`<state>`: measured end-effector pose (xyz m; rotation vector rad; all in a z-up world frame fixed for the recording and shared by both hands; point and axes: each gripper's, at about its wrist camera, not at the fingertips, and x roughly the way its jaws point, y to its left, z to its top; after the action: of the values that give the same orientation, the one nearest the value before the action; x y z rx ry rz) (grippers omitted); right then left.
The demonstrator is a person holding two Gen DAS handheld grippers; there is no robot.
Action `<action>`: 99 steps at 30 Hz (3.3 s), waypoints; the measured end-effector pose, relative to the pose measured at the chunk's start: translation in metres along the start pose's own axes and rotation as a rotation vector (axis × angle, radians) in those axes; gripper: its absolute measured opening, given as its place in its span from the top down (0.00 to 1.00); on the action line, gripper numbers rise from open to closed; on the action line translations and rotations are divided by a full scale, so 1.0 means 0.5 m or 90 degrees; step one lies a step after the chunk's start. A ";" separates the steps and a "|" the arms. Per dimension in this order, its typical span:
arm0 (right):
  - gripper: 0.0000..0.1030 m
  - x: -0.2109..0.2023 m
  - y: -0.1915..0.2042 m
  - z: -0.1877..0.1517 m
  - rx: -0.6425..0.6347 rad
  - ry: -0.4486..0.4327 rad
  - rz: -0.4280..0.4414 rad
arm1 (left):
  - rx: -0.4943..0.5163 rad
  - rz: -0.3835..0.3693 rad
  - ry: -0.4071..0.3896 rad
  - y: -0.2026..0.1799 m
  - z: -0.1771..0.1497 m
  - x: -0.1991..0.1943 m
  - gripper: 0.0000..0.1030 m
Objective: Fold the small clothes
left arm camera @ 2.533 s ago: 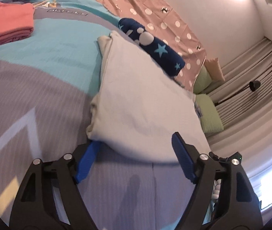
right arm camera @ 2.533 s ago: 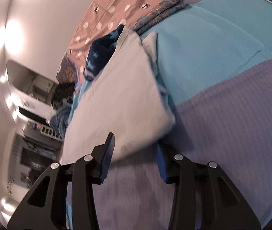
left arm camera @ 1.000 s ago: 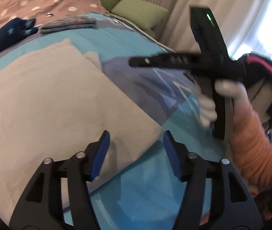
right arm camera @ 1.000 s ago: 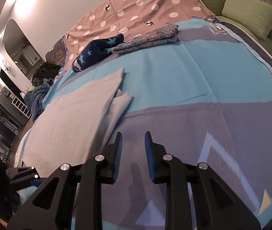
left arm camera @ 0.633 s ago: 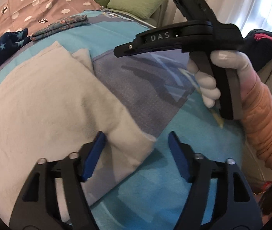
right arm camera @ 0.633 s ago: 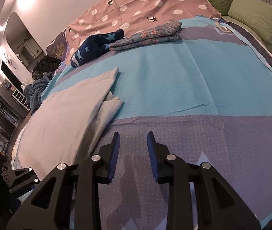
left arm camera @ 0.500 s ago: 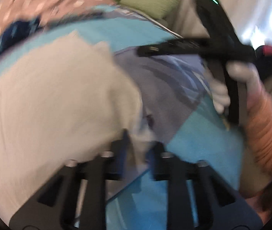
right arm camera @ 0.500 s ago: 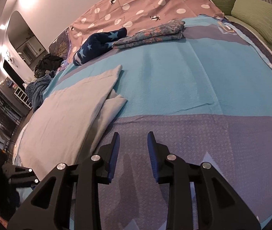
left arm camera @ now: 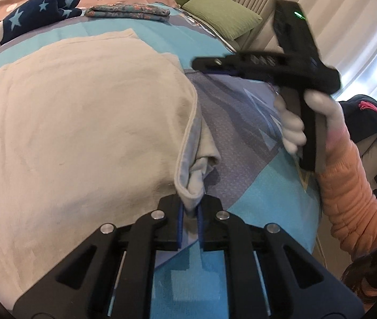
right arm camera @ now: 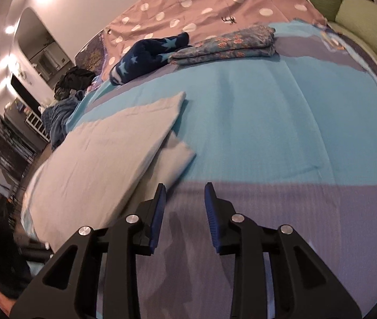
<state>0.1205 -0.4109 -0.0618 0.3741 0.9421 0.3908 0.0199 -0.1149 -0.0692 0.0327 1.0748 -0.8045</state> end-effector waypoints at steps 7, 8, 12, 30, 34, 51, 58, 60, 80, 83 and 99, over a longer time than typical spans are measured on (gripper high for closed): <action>0.70 0.060 0.035 0.040 -0.065 0.029 -0.036 | -0.008 -0.014 -0.003 0.008 -0.001 0.002 0.91; 0.70 0.064 0.038 0.042 -0.069 0.034 -0.026 | -0.007 -0.015 -0.004 0.008 0.000 0.002 0.91; 0.96 0.067 0.054 0.047 -0.074 0.027 -0.009 | -0.004 -0.020 -0.004 0.007 0.004 0.004 0.91; 0.98 -0.056 0.019 -0.036 -0.019 0.012 0.034 | 0.059 -0.060 -0.013 -0.031 0.004 0.015 0.91; 0.92 -0.101 0.086 -0.099 -0.109 0.047 0.140 | 0.050 -0.064 -0.015 -0.026 -0.002 0.016 0.91; 0.73 -0.054 0.127 -0.186 -0.071 0.093 0.121 | 0.011 -0.015 -0.040 0.005 -0.012 0.001 0.87; 0.96 -0.094 0.066 -0.183 0.107 0.034 0.261 | 0.015 -0.026 -0.052 -0.002 -0.023 -0.016 0.81; 1.00 -0.124 0.050 -0.184 0.124 0.014 0.256 | 0.029 -0.033 -0.056 -0.011 -0.017 -0.016 0.77; 0.87 -0.143 0.040 -0.188 0.126 0.019 0.176 | 0.087 -0.153 -0.012 -0.064 0.033 0.071 0.75; 0.85 -0.148 0.036 -0.183 0.125 0.011 0.137 | 0.096 -0.153 -0.017 -0.072 0.024 0.088 0.75; 0.76 -0.045 0.112 -0.175 0.013 0.018 -0.038 | 0.054 -0.078 -0.086 0.010 -0.054 -0.066 0.50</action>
<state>0.0265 -0.3608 -0.0665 0.3589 0.9823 0.3332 -0.0055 -0.0819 -0.0586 -0.0163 0.9220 -0.9490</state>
